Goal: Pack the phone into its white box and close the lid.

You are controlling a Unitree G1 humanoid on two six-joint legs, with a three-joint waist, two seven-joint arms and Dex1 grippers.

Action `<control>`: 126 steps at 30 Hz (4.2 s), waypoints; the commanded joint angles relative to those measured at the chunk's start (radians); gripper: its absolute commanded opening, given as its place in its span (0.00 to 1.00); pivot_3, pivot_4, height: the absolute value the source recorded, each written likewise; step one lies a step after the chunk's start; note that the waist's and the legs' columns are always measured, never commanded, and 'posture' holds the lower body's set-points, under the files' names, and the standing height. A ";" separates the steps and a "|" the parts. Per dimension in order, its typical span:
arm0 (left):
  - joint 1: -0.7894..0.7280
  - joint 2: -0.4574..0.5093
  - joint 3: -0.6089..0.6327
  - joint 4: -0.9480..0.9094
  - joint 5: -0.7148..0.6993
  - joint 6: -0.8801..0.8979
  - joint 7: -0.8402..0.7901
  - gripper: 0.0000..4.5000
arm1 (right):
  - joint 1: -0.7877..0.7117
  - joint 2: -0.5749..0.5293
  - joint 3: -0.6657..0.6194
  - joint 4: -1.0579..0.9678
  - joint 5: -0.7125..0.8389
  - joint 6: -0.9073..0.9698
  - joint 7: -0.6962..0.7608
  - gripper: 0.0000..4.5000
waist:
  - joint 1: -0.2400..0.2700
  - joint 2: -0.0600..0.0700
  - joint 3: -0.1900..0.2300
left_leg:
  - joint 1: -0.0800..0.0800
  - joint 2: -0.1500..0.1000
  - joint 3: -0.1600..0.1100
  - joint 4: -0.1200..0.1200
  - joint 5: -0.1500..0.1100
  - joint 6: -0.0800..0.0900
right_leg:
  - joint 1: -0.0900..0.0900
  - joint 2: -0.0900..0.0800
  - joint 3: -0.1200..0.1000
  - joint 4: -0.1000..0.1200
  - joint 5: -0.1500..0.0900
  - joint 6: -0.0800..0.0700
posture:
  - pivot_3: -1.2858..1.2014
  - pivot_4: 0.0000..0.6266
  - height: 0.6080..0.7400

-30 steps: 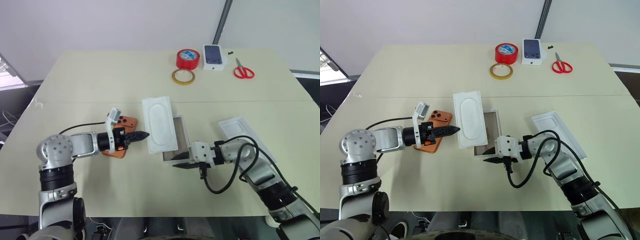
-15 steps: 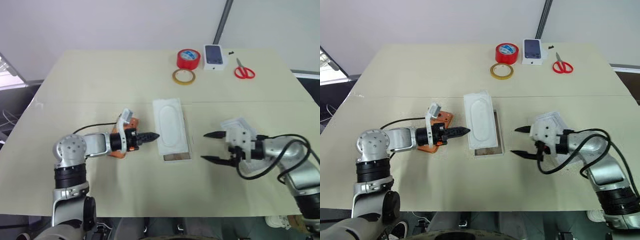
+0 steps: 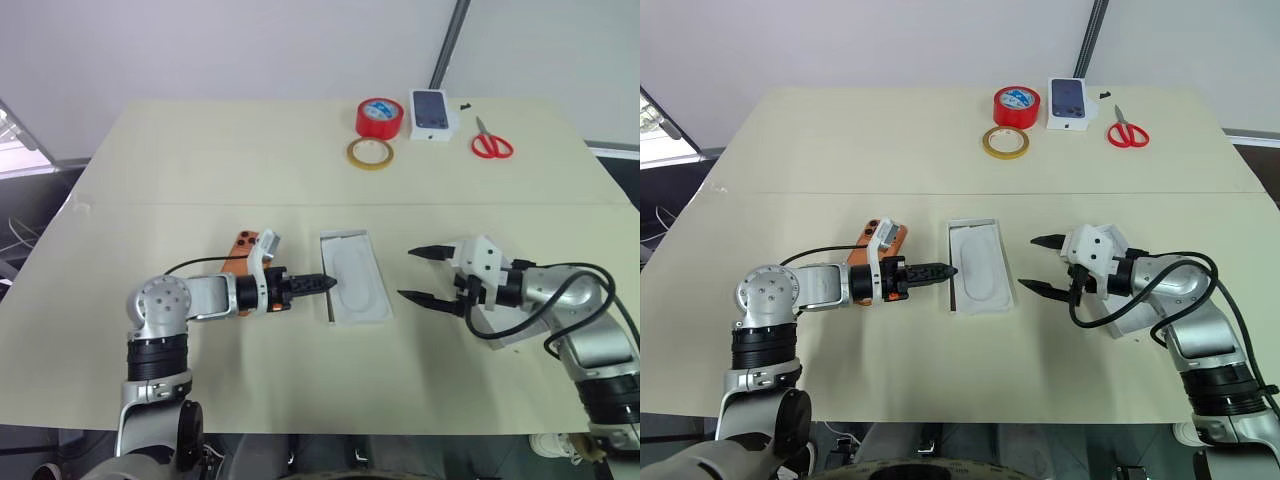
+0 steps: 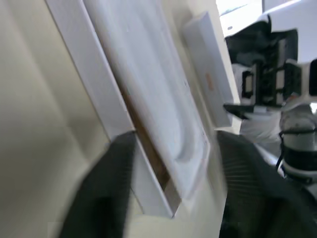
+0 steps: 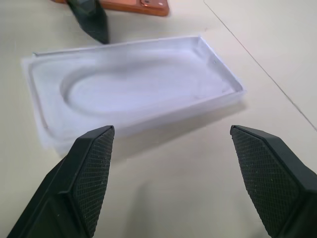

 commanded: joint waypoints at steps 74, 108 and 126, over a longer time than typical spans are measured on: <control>0.265 0.267 -0.086 -0.141 0.380 -1.036 -0.478 1.00 | -0.431 0.279 0.441 0.373 -0.502 -0.172 -0.114 0.00 | -0.028 0.001 0.001 | 0.000 0.000 0.000 -0.001 -0.004 0.008 | -0.001 -0.001 -0.001 -0.001 0.000 -0.001 | 0.52 0.24 1.00; -0.027 0.623 -0.229 0.427 0.394 -0.408 -0.770 1.00 | -0.540 0.594 0.625 0.362 -0.605 0.119 -0.201 0.00 | -0.031 -0.001 -0.001 | -0.016 -0.001 0.000 0.002 0.001 -0.001 | -0.019 -0.001 -0.001 0.005 0.000 0.000 | 0.52 0.24 1.00; -0.023 0.538 -0.284 0.406 0.410 -0.247 -0.783 1.00 | -0.586 0.699 0.638 0.414 -0.611 0.218 -0.207 0.00 | -0.033 0.006 -0.010 | -0.013 -0.001 0.000 0.002 0.001 0.000 | -0.018 -0.001 -0.001 0.008 0.000 0.000 | 0.52 0.24 1.00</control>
